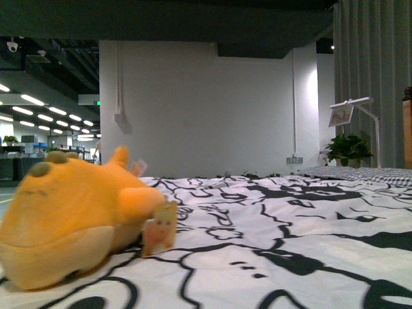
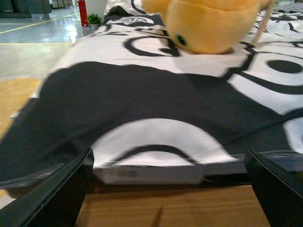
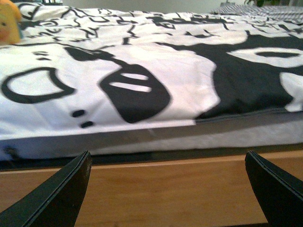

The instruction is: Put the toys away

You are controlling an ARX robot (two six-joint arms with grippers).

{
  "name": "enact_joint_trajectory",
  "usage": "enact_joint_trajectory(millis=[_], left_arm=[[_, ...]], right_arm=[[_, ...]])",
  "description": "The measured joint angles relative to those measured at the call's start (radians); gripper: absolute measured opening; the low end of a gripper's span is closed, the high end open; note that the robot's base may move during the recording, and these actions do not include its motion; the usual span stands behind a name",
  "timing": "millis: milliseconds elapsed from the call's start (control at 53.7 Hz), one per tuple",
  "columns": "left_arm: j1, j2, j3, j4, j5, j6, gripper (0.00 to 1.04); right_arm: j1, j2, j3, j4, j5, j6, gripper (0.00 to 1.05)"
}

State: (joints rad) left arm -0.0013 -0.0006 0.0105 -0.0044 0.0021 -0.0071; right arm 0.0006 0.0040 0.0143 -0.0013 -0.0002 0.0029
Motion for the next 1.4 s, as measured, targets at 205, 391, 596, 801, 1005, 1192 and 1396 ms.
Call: enact_joint_trajectory(millis=[205,391,596,801,1005,1192,1396], left_arm=[[0.0,0.002,0.0,0.0,-0.002,0.0,0.98],[-0.001,0.002,0.0,0.001,-0.005,0.0,0.98],[-0.002,0.002,0.0,0.001,-0.003,0.0,0.98],[-0.001,0.002,0.0,0.001,-0.002,0.0,0.98],[-0.001,0.002,0.0,0.001,-0.002,0.0,0.98],[-0.001,0.002,0.0,0.001,-0.002,0.0,0.98],[-0.001,0.002,0.0,0.001,-0.002,0.0,0.98]], right_arm=[[0.0,0.0,0.0,0.001,0.0,0.0,0.98],[0.0,-0.001,0.0,-0.001,-0.004,0.0,0.98],[0.0,-0.001,0.0,-0.001,-0.004,0.0,0.98],[0.0,-0.001,0.0,-0.001,-0.004,0.0,0.98],[0.08,0.042,0.011,-0.062,0.219,0.07,0.98],[0.18,0.138,0.037,0.033,0.305,0.102,0.98],[0.253,0.356,0.081,0.27,0.339,0.102,0.98]])
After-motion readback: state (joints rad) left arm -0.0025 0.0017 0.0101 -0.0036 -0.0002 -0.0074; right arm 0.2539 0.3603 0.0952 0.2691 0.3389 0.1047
